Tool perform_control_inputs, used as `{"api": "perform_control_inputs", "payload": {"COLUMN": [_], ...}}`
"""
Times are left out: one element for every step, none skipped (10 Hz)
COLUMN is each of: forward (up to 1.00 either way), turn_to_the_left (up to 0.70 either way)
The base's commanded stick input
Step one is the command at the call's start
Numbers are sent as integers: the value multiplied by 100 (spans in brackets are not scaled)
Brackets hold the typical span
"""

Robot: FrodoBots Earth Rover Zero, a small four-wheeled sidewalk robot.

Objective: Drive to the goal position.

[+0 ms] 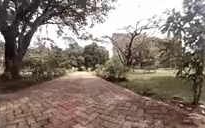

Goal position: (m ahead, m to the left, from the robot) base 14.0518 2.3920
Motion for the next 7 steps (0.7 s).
{"api": "perform_control_inputs", "payload": {"forward": [70, 70, 70, 70, 70, 70, 70], "turn_to_the_left": [35, 35, 23, 7, 0, 0, 0]}}
